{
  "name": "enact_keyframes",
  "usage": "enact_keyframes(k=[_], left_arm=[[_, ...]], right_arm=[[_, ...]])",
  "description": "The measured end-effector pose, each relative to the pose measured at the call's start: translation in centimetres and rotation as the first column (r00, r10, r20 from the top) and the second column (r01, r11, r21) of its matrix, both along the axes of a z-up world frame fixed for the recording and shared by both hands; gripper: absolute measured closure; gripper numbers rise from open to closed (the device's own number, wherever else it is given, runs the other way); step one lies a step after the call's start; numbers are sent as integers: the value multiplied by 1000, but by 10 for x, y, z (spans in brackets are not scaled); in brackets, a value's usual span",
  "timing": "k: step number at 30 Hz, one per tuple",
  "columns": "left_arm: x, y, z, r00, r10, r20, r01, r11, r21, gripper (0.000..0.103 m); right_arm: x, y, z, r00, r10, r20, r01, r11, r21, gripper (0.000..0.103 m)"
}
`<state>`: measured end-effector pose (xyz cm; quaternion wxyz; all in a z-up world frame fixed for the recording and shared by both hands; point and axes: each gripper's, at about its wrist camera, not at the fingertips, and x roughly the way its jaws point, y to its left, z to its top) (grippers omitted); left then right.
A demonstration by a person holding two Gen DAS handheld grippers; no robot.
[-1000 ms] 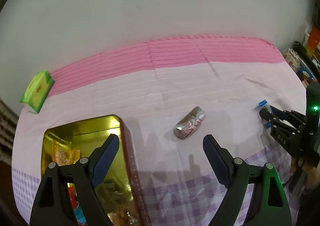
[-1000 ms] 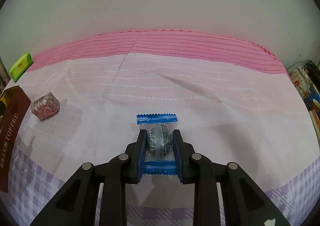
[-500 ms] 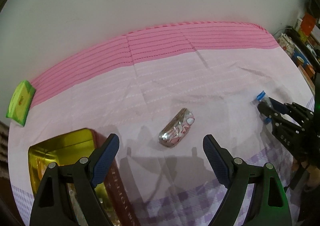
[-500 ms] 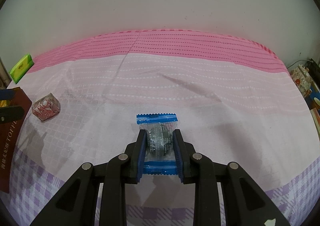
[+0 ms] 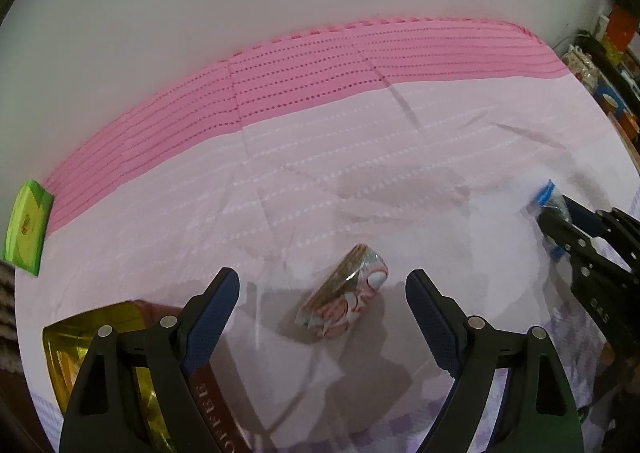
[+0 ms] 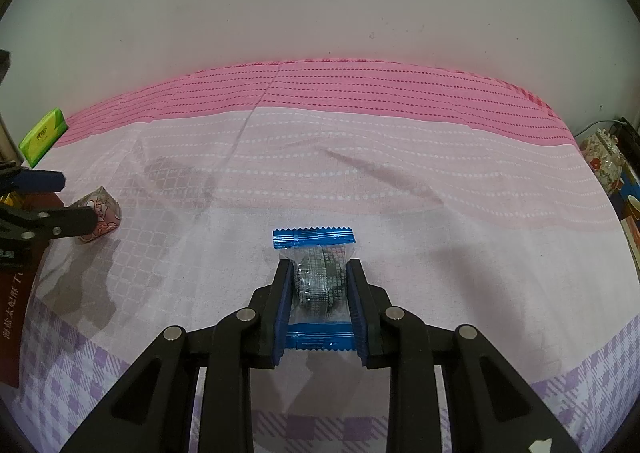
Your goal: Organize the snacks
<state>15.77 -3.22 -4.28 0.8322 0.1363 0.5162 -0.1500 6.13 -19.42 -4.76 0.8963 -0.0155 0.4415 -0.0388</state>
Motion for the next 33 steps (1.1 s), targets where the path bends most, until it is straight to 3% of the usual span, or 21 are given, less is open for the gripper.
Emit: enact_keyframes(k=[7,10,12,15,26,33], left_arm=[[9,-3,-11,999,29,-32,-29,1000,2,36],[12,0,-17,996,58,-70,-59,998,-20,49],[13,2,-17,994,65,-92,-70,996,-49,64],[11,2,-16,994,69,-87,-73,996,-42,72],[-1,10,-11,990,98,-104,-102,994,-33,78],[-17,15,0,988,109,-112,-116,991,-64,78]], right_arm=[[0,0,0,1000,0,0,0,1000,0,78],[0,0,0,1000,0,0,0,1000,2,78],[0,0,0,1000,0,0,0,1000,4,78],[0,1,-1,1000,-1,0,1,1000,5,78],[1,1,-1,1000,-1,0,1,1000,6,78],[0,0,-1,1000,-1,0,1,1000,6,78]])
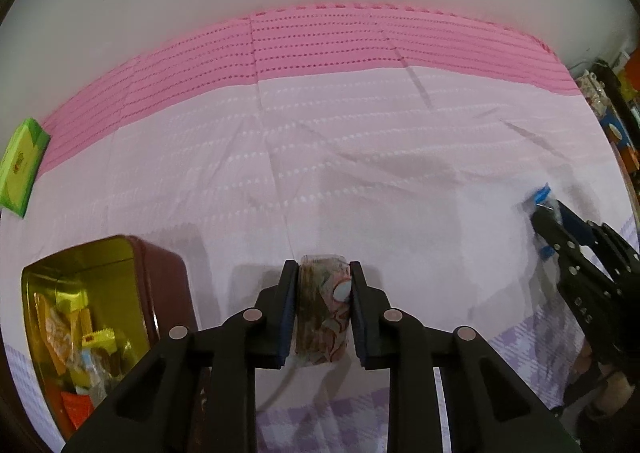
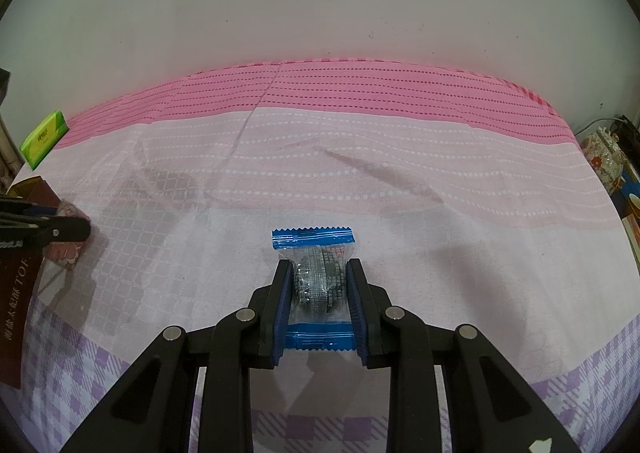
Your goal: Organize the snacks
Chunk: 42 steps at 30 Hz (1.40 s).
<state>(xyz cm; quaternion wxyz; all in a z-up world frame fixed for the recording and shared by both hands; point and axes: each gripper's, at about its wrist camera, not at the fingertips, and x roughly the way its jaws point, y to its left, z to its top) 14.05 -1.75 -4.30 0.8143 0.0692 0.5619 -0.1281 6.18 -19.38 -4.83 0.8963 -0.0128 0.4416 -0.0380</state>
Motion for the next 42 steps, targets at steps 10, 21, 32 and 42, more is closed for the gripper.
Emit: enact_keyframes(k=[10,21,32,42], left_arm=[[-23,2,21,1000,-11,-1,11,998,-56,79],[-41,13,43,1000,4,1,-4,993,-115,87],[-44,7,34,1000,-27,-12,26,995,-94,87],[-43,-22,25,999,-41,-8,41,997,-61,68]], right_arm=[[0,0,0,1000,0,0,0,1000,1,78],[0,0,0,1000,0,1,0,1000,2,77],[0,0,-1,1000,0,1,0,1000,2,78],[-1,0,-1,1000,0,2,0,1000,12,77]])
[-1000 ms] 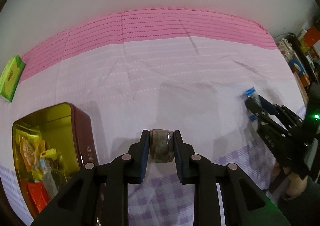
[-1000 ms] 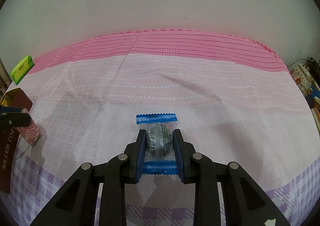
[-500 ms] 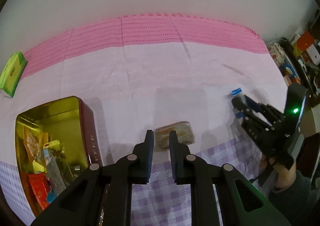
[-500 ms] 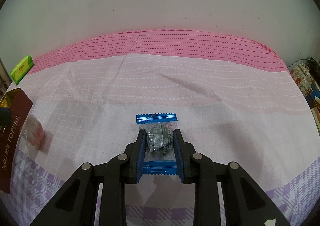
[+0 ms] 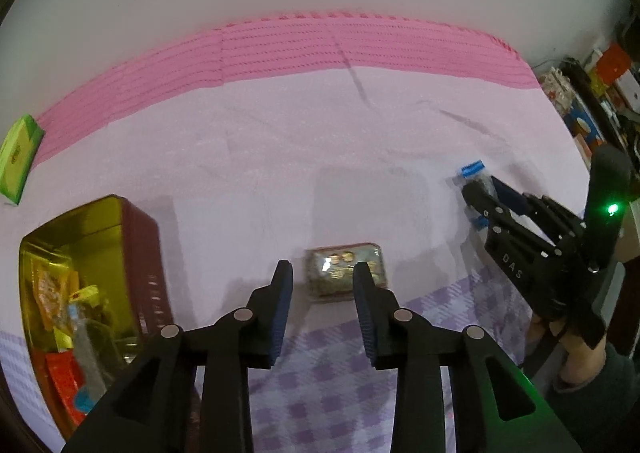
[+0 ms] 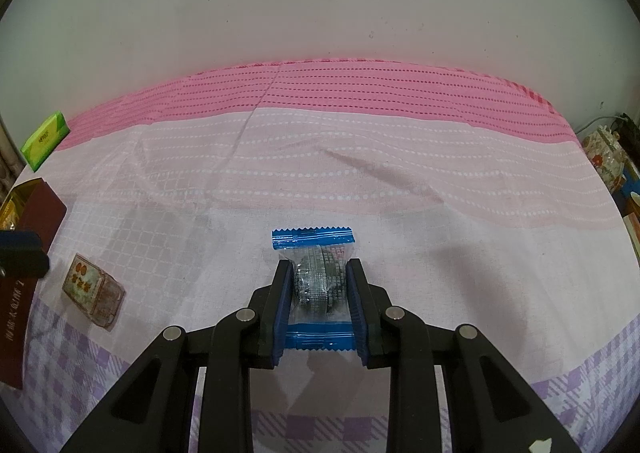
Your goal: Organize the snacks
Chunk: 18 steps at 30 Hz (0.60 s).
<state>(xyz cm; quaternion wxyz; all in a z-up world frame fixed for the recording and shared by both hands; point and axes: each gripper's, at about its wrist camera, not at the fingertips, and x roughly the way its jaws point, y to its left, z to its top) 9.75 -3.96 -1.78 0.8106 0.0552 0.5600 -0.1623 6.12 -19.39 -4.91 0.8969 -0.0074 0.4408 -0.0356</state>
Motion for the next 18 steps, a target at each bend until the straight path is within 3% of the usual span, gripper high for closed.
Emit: enact_keyframes(k=[7,12,18], left_arm=[[-1,-19,-10,1000,6,2,-6,1000,17,63],[-1,-29,-14,999,11,38,-13,999,43,55],[3,-37,-18,996,12,83,-18,997,81,54]], right_arm=[[0,-3,-1,1000,0,2,0,1000,16,77],[0,-6,0,1000,0,4,-1,1000,25,77],[0,-7,0,1000,2,4,-2,1000,27,77]])
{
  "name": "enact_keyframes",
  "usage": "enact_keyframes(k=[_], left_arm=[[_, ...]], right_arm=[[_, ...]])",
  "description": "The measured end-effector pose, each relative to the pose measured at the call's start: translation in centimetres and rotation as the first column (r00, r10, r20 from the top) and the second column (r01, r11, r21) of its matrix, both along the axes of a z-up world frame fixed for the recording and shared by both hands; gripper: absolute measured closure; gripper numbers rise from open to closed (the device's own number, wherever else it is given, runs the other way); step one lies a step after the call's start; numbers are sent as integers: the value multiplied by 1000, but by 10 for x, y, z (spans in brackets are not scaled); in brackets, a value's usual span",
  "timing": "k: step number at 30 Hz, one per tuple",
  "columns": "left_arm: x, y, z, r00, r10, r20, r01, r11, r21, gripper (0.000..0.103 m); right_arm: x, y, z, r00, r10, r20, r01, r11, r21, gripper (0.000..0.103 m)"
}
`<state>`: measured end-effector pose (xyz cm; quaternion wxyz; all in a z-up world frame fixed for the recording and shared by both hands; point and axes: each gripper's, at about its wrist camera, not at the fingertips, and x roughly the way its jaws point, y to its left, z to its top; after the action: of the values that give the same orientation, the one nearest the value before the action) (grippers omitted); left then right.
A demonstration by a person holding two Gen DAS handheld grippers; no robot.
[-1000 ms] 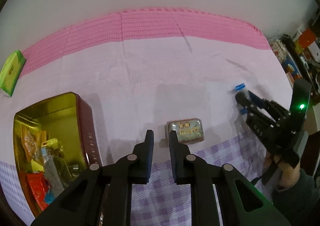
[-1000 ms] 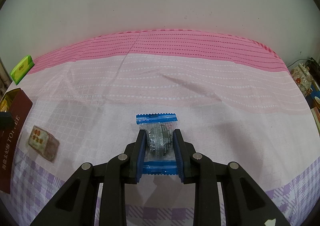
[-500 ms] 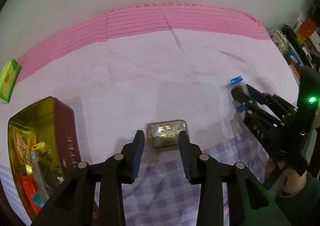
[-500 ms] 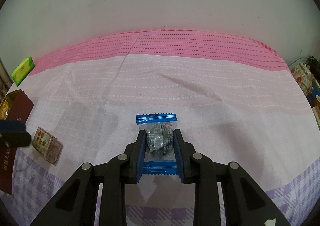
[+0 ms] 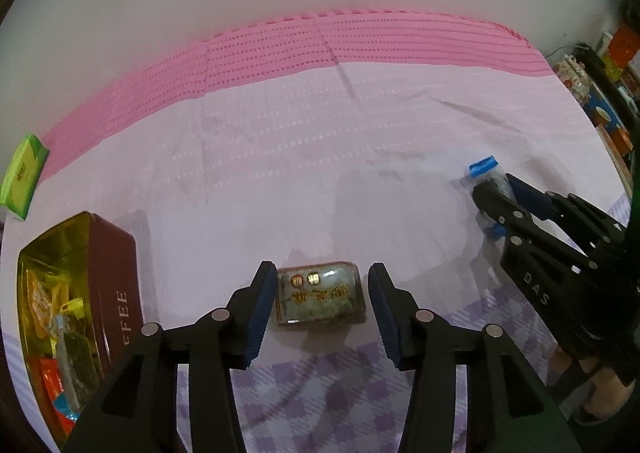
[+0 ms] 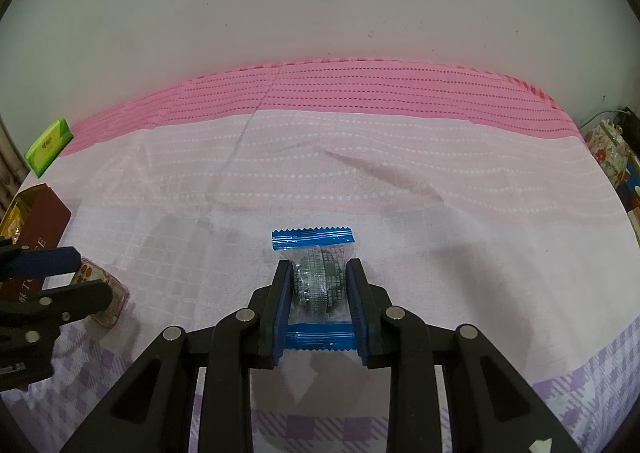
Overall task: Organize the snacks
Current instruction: 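Grasp the small printed cake pack with the left gripper, then carry the cake pack over the tin and release it with the left gripper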
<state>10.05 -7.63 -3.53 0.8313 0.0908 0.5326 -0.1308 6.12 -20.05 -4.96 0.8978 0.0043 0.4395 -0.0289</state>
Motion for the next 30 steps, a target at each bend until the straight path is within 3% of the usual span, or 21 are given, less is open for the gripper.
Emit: enact_keyframes(k=[6,15,30], left_arm=[[0,3,-4,1000,0,0,0,1000,-10,47],[3,10,-17,998,38,-50,-39,999,-25,47],[0,13,-17,998,32,-55,-35,998,-43,54]], right_arm=[[0,0,0,1000,0,0,0,1000,0,77],[0,0,0,1000,0,0,0,1000,0,77],[-1,0,-1,1000,0,0,0,1000,-1,77]])
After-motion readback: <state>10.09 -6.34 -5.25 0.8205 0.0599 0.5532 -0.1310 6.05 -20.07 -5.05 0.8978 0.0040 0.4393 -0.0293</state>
